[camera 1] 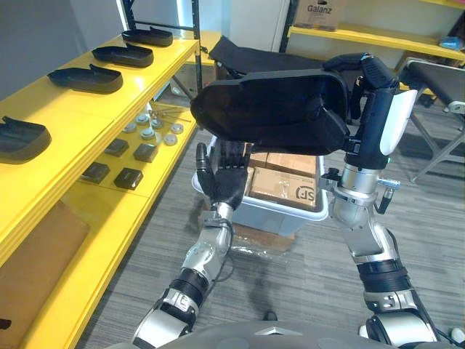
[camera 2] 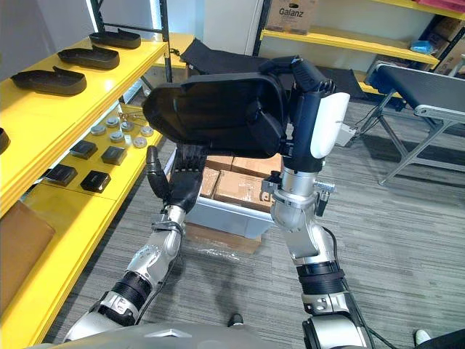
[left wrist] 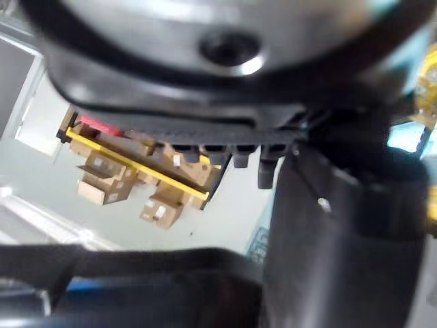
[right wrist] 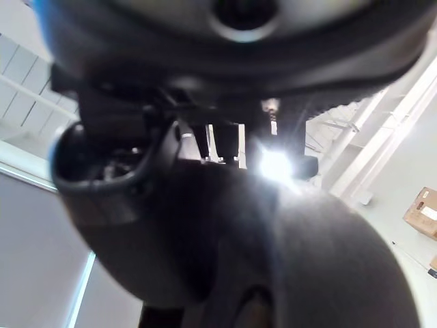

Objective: Walk over and take three plastic housings, then place them on the shelf

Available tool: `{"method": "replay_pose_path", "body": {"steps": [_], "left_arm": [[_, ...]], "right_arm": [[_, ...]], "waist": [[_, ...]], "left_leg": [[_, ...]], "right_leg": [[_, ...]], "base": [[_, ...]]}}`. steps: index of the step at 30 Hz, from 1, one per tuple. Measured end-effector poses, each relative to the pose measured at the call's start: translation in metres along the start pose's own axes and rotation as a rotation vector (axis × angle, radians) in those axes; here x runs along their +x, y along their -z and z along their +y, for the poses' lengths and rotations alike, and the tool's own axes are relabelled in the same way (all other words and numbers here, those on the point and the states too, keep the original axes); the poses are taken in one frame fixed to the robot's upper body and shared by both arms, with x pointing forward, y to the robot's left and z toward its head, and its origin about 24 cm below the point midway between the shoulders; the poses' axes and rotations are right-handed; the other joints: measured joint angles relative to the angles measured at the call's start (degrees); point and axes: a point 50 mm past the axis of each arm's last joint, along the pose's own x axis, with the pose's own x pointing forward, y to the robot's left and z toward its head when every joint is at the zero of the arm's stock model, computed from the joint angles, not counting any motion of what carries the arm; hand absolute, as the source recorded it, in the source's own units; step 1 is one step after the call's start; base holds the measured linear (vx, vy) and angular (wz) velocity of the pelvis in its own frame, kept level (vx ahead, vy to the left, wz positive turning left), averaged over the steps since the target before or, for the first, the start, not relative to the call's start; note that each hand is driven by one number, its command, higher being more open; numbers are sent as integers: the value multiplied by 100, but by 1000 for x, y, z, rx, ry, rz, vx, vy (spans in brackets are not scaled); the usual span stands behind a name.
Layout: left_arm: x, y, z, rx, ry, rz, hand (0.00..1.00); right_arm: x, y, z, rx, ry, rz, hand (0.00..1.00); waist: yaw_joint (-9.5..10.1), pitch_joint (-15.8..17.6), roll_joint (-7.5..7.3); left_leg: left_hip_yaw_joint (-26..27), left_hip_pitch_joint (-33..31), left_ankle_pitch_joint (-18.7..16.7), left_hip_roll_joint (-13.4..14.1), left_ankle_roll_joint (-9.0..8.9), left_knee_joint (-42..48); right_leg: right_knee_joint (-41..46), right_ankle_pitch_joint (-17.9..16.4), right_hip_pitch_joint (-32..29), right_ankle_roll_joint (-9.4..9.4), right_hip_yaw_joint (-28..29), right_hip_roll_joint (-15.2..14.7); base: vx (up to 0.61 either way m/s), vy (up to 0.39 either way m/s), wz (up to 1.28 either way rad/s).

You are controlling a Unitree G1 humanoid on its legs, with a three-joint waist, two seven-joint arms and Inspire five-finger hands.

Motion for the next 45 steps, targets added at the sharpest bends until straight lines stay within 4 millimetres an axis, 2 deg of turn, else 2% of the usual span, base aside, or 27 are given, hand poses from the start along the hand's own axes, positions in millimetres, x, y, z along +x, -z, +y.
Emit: {"method": "replay_pose_path", "body": {"steps": [9, 14, 16, 22, 24, 25, 32, 38, 42, 45], "left_arm": [[5, 2, -17, 1, 145, -16, 100], [8, 5, -25, -22, 187, -8, 100], [8, 7, -24, -33, 180, 12, 100], [8, 10, -23, -47, 144, 38, 100], [8, 13, -19, -61, 77, 73, 100], [8, 14, -18, -62, 62, 80, 0], [5, 11, -7, 3, -27, 93, 0], [3, 5, -3, 95, -65, 79, 0], [3, -5, -1, 152, -115, -49, 0], [1, -4, 1, 177, -131, -57, 0]], "right_arm": [[-3, -1, 1, 14, 40, 21, 0], [-9, 1, -1, 28, 35, 49, 0], [-15, 4, -2, 28, 17, 78, 0], [-23, 6, 5, 49, 9, 120, 0], [-27, 8, 6, 62, -21, 146, 0], [-29, 9, 7, 65, -33, 153, 0], [-43, 18, 11, 74, -88, 232, 0], [-74, 25, 10, 82, -90, 386, 0], [-100, 10, 19, 156, -120, 439, 0], [-106, 11, 24, 153, -100, 496, 0]], "waist": [[-16, 3, 26], [-20, 9, 134], [-35, 1, 256], [-18, 3, 250], [0, 9, 239], [1, 13, 232], [7, 31, 197], [-14, 35, 191], [-37, 73, 126], [-2, 119, 39]], "left_leg": [[0, 1, -41, -5, 48, -1], [-5, 1, -40, -4, 43, -1], [3, 1, -36, -3, 30, 0], [-6, 0, -39, -6, 31, -1], [-37, 0, -45, -18, 39, -1], [-43, 0, -47, -21, 41, -1], [-69, -2, -101, -16, 17, -3], [-68, -32, -97, -42, 12, -1], [-101, -94, -86, -88, 27, 54], [-212, -103, -101, -149, 52, 64]], "right_leg": [[-2, -18, -33, 39, -5, -4], [-2, -31, -33, 20, -11, -4], [-1, -12, -39, -6, -11, -1], [0, -1, 2, 2, -13, -9], [-1, -4, 15, 4, -35, -25], [-2, -5, 9, 5, -40, -29], [-3, -30, -2, 6, -63, -34], [-2, -25, -31, 2, -63, -62], [0, -7, -26, 19, -60, -114], [0, 2, 24, 37, -127, -176]], "base": [[0, 0, 0], [0, 0, 0], [0, 0, 0], [0, 0, 0], [0, 0, 6], [0, 0, 6], [0, 0, 0], [0, 0, 0], [0, 0, 1], [-4, 23, 16]]}}
